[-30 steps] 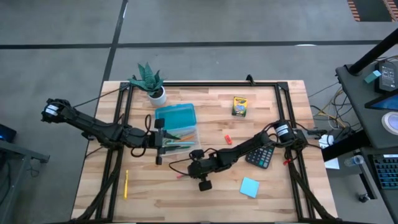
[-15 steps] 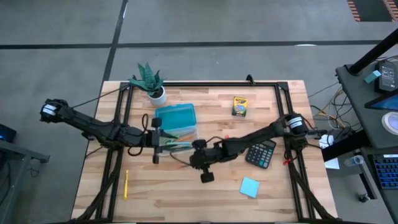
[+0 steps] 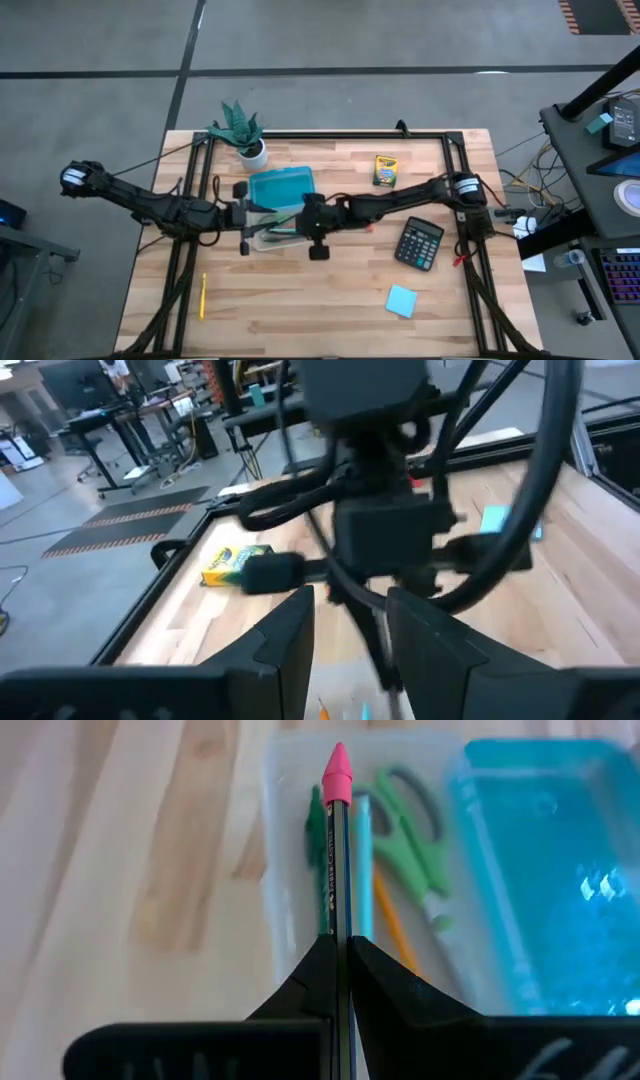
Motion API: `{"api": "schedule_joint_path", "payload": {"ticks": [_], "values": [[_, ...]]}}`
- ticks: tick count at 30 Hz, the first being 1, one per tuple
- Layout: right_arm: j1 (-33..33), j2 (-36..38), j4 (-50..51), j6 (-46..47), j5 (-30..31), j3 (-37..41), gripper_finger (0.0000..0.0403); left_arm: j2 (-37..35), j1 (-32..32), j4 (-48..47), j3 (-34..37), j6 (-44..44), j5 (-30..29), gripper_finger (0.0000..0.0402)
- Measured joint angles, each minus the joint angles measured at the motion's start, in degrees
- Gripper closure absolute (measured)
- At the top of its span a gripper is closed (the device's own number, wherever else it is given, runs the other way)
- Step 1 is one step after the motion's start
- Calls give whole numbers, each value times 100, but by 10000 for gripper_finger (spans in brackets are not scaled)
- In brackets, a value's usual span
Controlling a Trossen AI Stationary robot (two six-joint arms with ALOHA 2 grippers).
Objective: Pack school essentials
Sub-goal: Put the black pencil into the blue supply box, then put the yellow pen into the blue supply box
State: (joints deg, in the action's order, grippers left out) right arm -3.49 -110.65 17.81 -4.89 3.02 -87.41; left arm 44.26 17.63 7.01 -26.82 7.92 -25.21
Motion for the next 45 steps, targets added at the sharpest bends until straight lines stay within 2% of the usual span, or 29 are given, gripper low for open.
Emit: {"api": "schedule_joint_path", "payload": {"ticks": [10, 16, 31, 34, 40, 45], "values": [[376, -902, 103, -754, -13, -1241, 390, -157, 0, -2, 112, 4, -87, 288], [560, -1339, 202, -941, -29, -1727, 390, -183, 0, 4, 128, 22, -87, 288], [654, -1596, 163, -1226, 1, -1880, 387, -232, 2, 46, 181, 48, -164, 288], [654, -1594, 152, -1219, 3, -1880, 364, -239, 0, 123, 187, 50, -190, 288], [665, -1577, 146, -1169, 3, -1869, 293, -205, 2, 326, 207, -127, -190, 288], [640, -1461, 483, -1265, 3, -1869, 264, -54, 2, 479, 211, -633, -190, 288]]}}
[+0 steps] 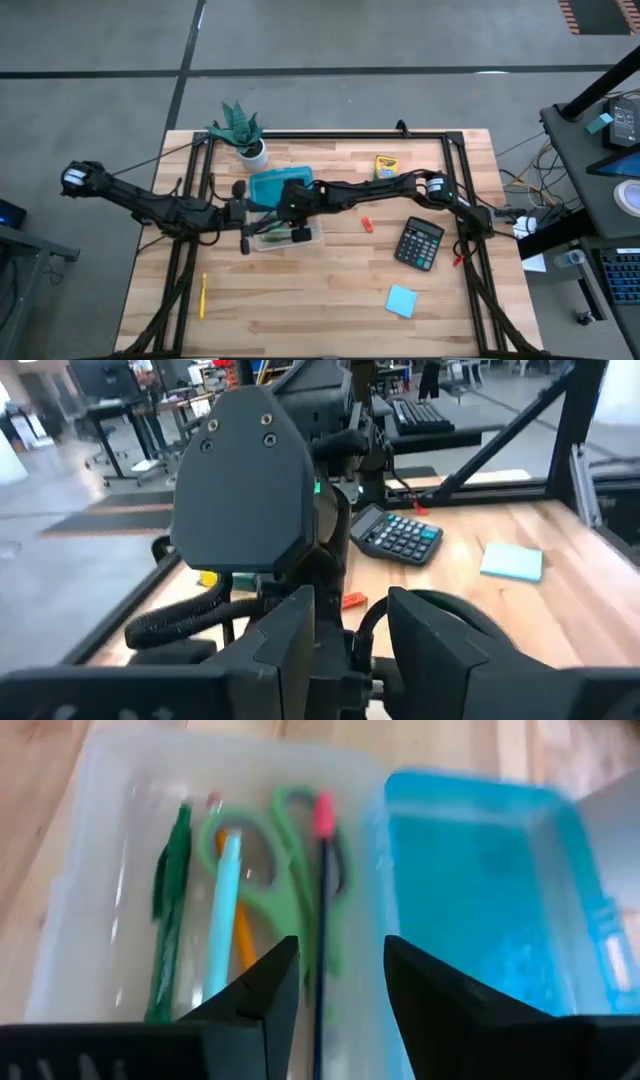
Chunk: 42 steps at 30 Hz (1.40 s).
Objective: Pack school essentials
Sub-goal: Put the yellow pen into the blue supply box
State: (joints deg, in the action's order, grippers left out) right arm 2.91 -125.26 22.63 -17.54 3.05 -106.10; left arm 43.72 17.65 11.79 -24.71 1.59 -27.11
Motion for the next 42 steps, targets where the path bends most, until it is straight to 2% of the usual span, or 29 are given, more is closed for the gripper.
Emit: {"api": "schedule_joint_path", "payload": {"ticks": [8, 15, 19, 27, 31, 36, 42], "values": [[-342, 476, 1343, 206, 6, 318, 276, 452, 62, 96, 0, -807, 4, 288], [-639, 1490, 1381, 644, 243, 1571, 292, 873, 316, 684, -9, -1070, 9, 288], [-771, 2365, 422, 780, 350, 2713, 299, 1134, 407, 1121, -12, -1074, 18, 288], [-902, 4016, -2614, 335, 356, 4918, 305, 1938, 415, 2236, -13, -1069, 13, 288], [-904, 4718, -3251, 30, 372, 5531, 307, 2362, 415, 2706, -14, -1066, 7, 288], [-943, 5477, -3495, -10, 461, 6081, 313, 2912, 411, 2866, -89, -2085, 4, 288], [-943, 6123, -3556, -52, 459, 6477, 322, 3484, 411, 2784, -109, -4156, 113, 288]]}}
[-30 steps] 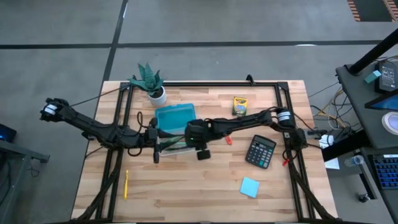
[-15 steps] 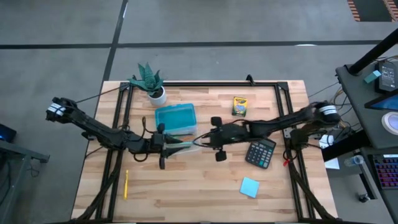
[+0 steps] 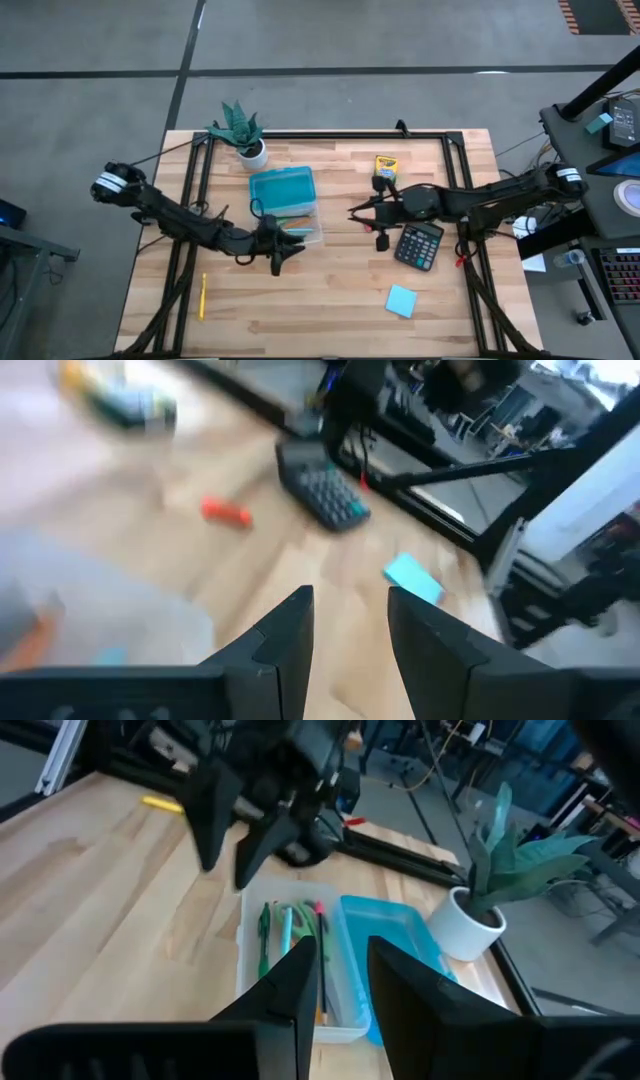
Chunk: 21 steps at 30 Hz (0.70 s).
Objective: Pack school essentials
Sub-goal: Put the yellow pen into the blue supply box
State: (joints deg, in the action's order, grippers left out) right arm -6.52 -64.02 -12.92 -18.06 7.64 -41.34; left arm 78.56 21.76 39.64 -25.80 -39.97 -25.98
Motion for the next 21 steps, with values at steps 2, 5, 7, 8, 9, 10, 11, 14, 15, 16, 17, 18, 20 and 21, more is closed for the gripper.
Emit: {"api": "schedule_joint_path", "payload": {"ticks": [2, 5, 7, 8, 9, 10, 11, 14, 15, 16, 17, 18, 20, 21], "values": [[1, 126, -2, -8, 0, 83, 326, 145, 2, -6, 0, -597, 210, 288], [0, 260, -3, -56, -2, 152, 331, 357, 48, -32, -13, -1583, 544, 288], [0, 291, -9, -60, -2, 159, 334, 507, 118, -173, -132, -2120, 796, 291], [0, 293, -5, -64, -2, 161, 335, 577, 162, -306, -228, -2336, 935, 293], [0, 292, -3, -66, -2, 163, 335, 640, 199, -495, -355, -2522, 1081, 296], [0, 279, -3, -68, -2, 163, 335, 710, 236, -708, -495, -2697, 1205, 298], [0, 273, -2, -69, -2, 163, 334, 774, 270, -928, -639, -2848, 1350, 301], [0, 242, 4, -70, -2, 163, 332, 947, 360, -1718, -1143, -3223, 1825, 307], [0, 242, 14, -70, -2, 163, 332, 986, 391, -2038, -1320, -3323, 2002, 308], [0, 242, 8, -68, -2, 163, 331, 1012, 427, -2386, -1480, -3412, 2179, 309], [0, 240, -1, -62, -2, 163, 331, 1033, 468, -2748, -1635, -3495, 2320, 309], [0, 247, -4, -54, -3, 163, 331, 1044, 505, -3186, -1789, -3606, 2456, 309], [0, 251, 5, -17, -4, 163, 331, 1045, 581, -4009, -2050, -3866, 2640, 309], [0, 251, 1, 6, -4, 163, 332, 1045, 614, -4414, -2165, -3999, 2744, 309]]}}
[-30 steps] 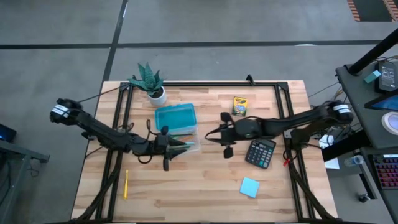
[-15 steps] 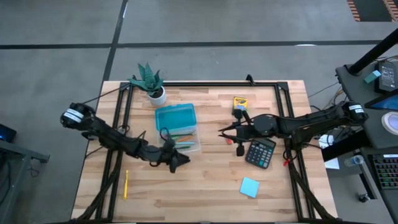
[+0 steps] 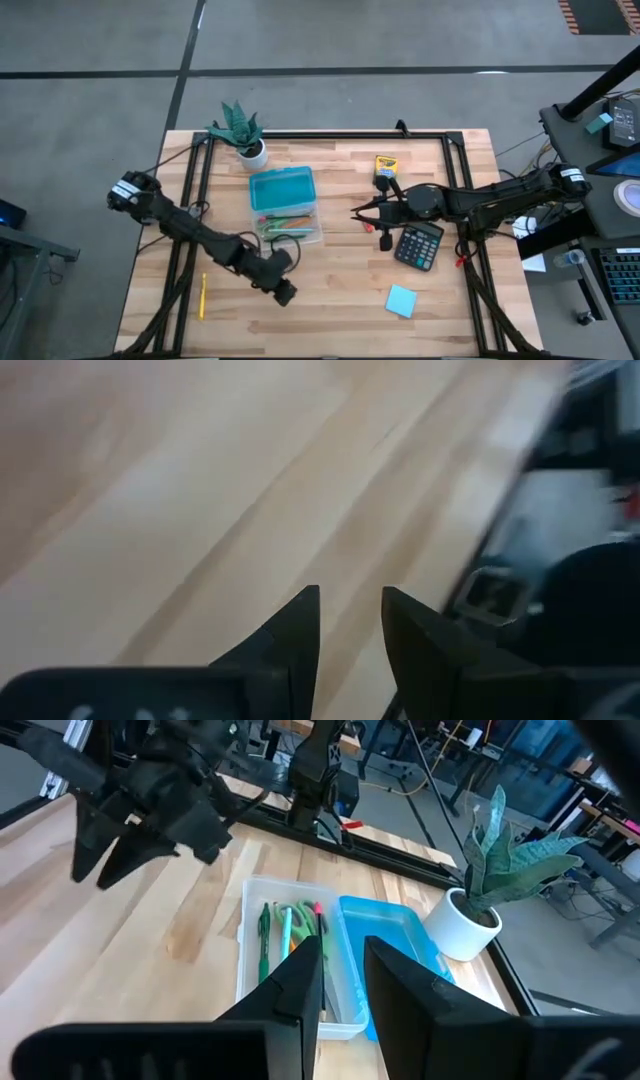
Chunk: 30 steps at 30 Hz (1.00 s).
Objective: Pack school essentials
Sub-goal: Put the yellow pen into the blue supply box
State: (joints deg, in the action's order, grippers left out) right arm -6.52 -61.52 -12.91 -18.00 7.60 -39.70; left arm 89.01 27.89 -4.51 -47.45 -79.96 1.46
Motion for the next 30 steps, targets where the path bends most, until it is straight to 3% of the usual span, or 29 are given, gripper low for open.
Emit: {"api": "schedule_joint_path", "payload": {"ticks": [10, 16, 30], "values": [[0, -2, -2, 2, -1, 0, 333, -19, 478, -3289, -464, -1470, 1557, 309], [0, -4, -2, 2, -1, 0, 337, -29, 906, -4894, -457, -2068, 1731, 309], [0, -4, 0, 43, -3, 0, 339, -57, 1846, -5115, 179, -3300, 1925, 308]]}}
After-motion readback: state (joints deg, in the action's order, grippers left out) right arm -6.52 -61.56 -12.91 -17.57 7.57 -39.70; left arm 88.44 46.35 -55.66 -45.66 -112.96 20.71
